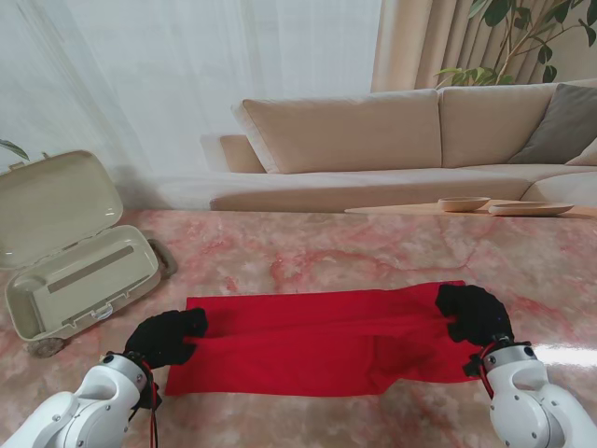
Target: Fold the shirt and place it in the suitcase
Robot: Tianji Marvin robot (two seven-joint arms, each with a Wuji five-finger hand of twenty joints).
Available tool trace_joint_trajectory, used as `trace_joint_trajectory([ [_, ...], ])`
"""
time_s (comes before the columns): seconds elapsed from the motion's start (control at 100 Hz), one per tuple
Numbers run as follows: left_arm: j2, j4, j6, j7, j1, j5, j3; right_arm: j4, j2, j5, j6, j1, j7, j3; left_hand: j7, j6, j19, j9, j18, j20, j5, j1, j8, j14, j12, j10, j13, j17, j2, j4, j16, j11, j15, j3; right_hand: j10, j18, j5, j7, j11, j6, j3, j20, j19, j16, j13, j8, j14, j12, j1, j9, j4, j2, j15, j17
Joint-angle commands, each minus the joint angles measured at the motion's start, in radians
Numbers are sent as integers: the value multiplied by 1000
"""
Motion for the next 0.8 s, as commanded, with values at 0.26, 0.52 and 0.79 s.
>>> trace_joint_trajectory([
  [0.26, 5, 13, 36, -27, 42, 5, 0, -7, 11, 15, 21, -65, 89, 30, -9, -44, -10, 5, 21, 15, -10, 79, 30, 27, 21, -25, -47, -35, 29, 1, 12, 1, -26, -7, 28, 28, 16, -9, 61, -46, 63, -91, 36, -31, 18, -15, 28, -24, 79, 65, -38, -29, -48, -17],
  [0.52, 14, 22, 58, -73, 53, 41, -5, -34, 26, 29, 32, -102, 212, 64, -17, -55, -40, -10, 17, -3, -29, 96, 31, 24, 20, -28, -68, -59, 52, -23, 1, -20, -58, -90, -7, 68, 6, -30, 29, -54, -54, -128, -40, -107, 14, -49, 79, -16, 68, 48, -28, 36, -190, -106],
  [0.79, 18, 23, 89, -111, 58, 30, -10, -46, 33, 37, 49, -111, 269, 80, -53, -23, -73, -40, 17, -28, -75, 125, -13, 29, 35, -14, -107, -98, 99, -22, -9, -70, -106, -256, 18, 115, -83, -112, -111, -18, -279, -153, -172, -129, -66, -173, 139, 14, -10, -12, -14, 197, -388, -234],
])
